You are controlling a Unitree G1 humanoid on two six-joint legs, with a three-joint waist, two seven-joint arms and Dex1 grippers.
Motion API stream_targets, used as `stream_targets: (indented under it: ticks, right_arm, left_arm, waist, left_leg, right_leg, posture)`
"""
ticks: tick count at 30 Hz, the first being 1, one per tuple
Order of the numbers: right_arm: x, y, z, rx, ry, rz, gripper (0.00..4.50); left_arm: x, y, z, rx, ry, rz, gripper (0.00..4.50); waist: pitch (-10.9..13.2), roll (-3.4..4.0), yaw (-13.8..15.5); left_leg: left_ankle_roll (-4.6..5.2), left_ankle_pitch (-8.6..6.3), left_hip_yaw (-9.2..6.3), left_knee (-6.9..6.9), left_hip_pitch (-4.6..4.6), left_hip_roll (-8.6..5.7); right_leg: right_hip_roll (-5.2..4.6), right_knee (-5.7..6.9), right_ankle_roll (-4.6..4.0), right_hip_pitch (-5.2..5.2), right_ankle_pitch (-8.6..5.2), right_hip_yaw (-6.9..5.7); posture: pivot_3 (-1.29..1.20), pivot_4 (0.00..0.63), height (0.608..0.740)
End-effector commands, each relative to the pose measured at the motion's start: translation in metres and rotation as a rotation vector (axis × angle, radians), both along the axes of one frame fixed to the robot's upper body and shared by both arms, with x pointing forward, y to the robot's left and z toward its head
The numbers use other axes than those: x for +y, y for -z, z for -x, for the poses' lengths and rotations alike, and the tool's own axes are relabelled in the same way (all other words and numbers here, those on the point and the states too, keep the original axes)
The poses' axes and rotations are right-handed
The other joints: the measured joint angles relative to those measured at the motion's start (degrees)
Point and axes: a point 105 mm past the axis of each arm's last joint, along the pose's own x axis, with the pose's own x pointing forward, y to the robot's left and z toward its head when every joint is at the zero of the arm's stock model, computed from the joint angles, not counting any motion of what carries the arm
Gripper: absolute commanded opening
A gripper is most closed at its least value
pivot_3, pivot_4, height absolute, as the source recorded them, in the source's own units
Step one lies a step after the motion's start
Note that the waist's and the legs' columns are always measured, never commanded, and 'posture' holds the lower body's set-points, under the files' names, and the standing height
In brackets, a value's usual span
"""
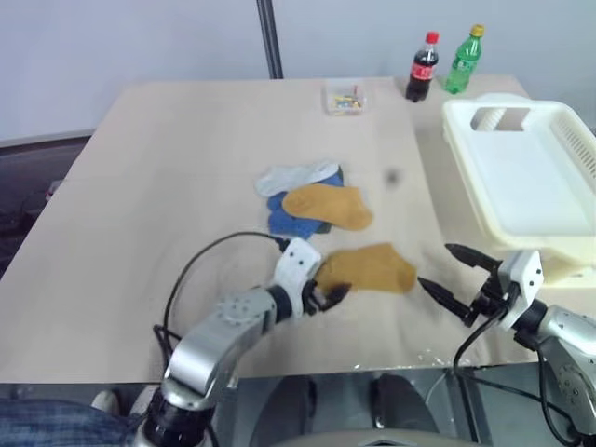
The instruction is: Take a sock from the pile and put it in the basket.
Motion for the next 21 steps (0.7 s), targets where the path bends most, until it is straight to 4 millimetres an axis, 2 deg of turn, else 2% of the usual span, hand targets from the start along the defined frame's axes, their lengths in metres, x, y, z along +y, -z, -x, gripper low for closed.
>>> stream_targets:
  ticks: [1, 3, 7, 10, 14, 17, 21]
  right_arm:
    - [0.006, -0.002, 0.009, -0.001, -0.075, 0.031, 4.50]
    - [0.005, 0.005, 0.014, 0.013, -0.121, 0.100, 4.50]
    - [-0.001, 0.007, 0.015, 0.038, -0.129, 0.116, 4.50]
    - [0.005, 0.006, 0.013, 0.023, -0.129, 0.115, 4.50]
    - [0.011, 0.002, 0.010, -0.004, -0.129, 0.090, 4.50]
    - [0.004, 0.000, 0.007, -0.004, -0.119, 0.089, 4.50]
    - [0.000, -0.001, 0.002, -0.014, -0.117, 0.093, 4.50]
  left_arm:
    - [0.005, -0.006, 0.001, -0.014, -0.017, 0.002, 3.63]
    - [0.004, -0.004, 0.003, -0.019, 0.001, -0.013, 3.63]
    - [0.005, -0.008, 0.001, -0.046, -0.008, 0.001, 3.63]
    - [0.003, -0.013, 0.011, -0.074, 0.028, 0.052, 3.63]
    - [0.009, -0.020, 0.018, -0.110, 0.013, 0.138, 3.63]
    - [0.014, -0.032, 0.024, -0.140, 0.013, 0.223, 3.63]
    - [0.033, -0.049, 0.027, -0.249, 0.016, 0.269, 3.63]
  waist:
    - [0.0, 0.00, 0.1]
    - [0.0, 0.00, 0.0]
    - [0.0, 0.00, -0.2]
    - [0.0, -0.02, -0.2]
    - [0.0, -0.01, -0.1]
    - [0.0, -0.02, 0.2]
    - [0.0, -0.01, 0.2]
  left_leg:
    - [0.00, 0.00, 0.00, 0.00, 0.00, -0.01]
    - [0.01, -0.01, 0.01, 0.01, 0.00, -0.02]
    - [0.01, -0.01, 0.03, -0.01, 0.00, -0.01]
    - [0.01, -0.01, 0.03, -0.01, 0.00, 0.00]
    - [0.00, -0.01, 0.03, -0.02, -0.01, 0.03]
    - [0.01, -0.01, 0.02, -0.01, -0.04, 0.02]
    - [0.01, -0.02, 0.02, -0.01, -0.03, 0.03]
  right_leg:
    - [0.00, 0.00, 0.00, 0.00, 0.00, 0.00]
    - [0.00, 0.00, 0.00, 0.01, 0.00, 0.01]
    - [0.01, -0.01, 0.00, 0.00, 0.00, 0.02]
    - [0.00, -0.01, 0.00, 0.00, 0.00, 0.03]
    - [-0.01, -0.04, -0.01, -0.02, 0.00, 0.04]
    - [-0.06, -0.06, -0.01, 0.00, 0.00, 0.03]
    - [-0.06, -0.07, -0.02, -0.01, -0.01, 0.02]
  posture:
    - [0.00, 0.150, 0.740]
    - [0.00, 0.150, 0.740]
    - [0.00, 0.150, 0.740]
    - [0.00, 0.150, 0.740]
    - [0.00, 0.150, 0.740]
    - [0.00, 0.150, 0.740]
    - [0.00, 0.150, 0.740]
